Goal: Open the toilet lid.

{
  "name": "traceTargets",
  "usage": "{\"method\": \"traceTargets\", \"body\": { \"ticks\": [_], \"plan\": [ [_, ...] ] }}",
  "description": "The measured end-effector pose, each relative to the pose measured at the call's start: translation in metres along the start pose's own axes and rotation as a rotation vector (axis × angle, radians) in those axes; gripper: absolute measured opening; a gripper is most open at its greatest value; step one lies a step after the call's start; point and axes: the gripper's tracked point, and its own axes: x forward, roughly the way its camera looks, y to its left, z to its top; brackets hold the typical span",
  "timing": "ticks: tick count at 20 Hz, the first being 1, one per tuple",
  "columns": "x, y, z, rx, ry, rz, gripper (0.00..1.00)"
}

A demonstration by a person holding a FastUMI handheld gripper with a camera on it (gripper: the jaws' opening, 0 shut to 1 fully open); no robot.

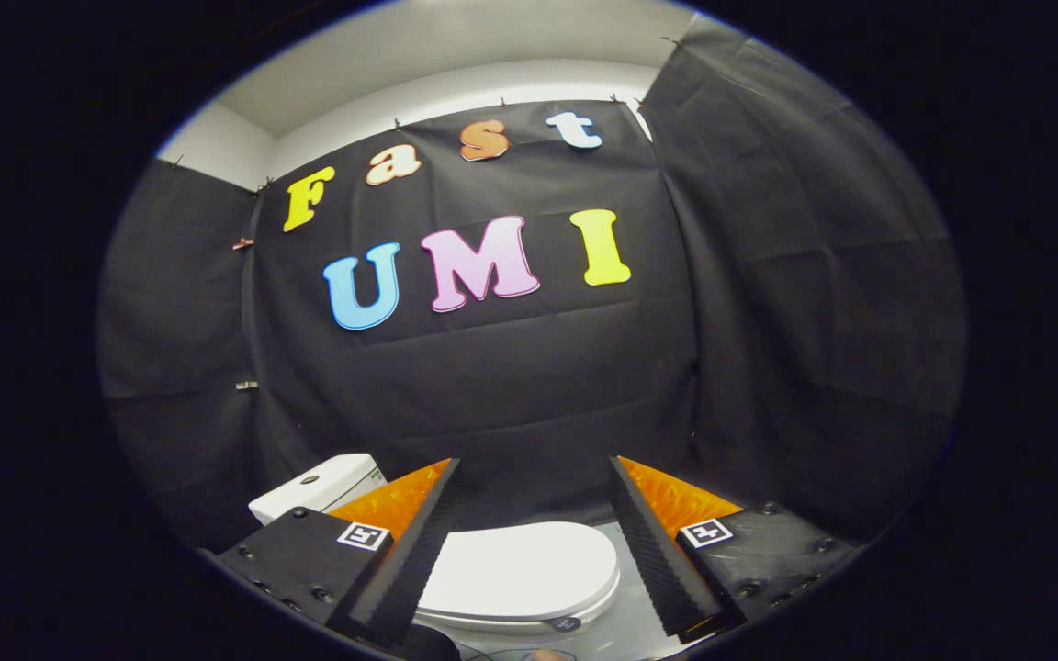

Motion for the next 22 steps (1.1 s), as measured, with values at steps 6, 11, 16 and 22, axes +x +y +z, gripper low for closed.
{"method": "traceTargets", "body": {
  "ticks": [6, 11, 16, 22],
  "plan": [
    [0.03, -0.054, -0.067, 0.152, 0.118, -0.07, 0.99],
    [0.045, -0.091, -0.137, 0.276, 0.24, -0.137, 1.0],
    [0.065, -0.107, -0.191, 0.378, 0.31, -0.169, 1.0],
    [0.078, -0.109, -0.277, 0.513, 0.436, -0.175, 0.99]
  ]
}}
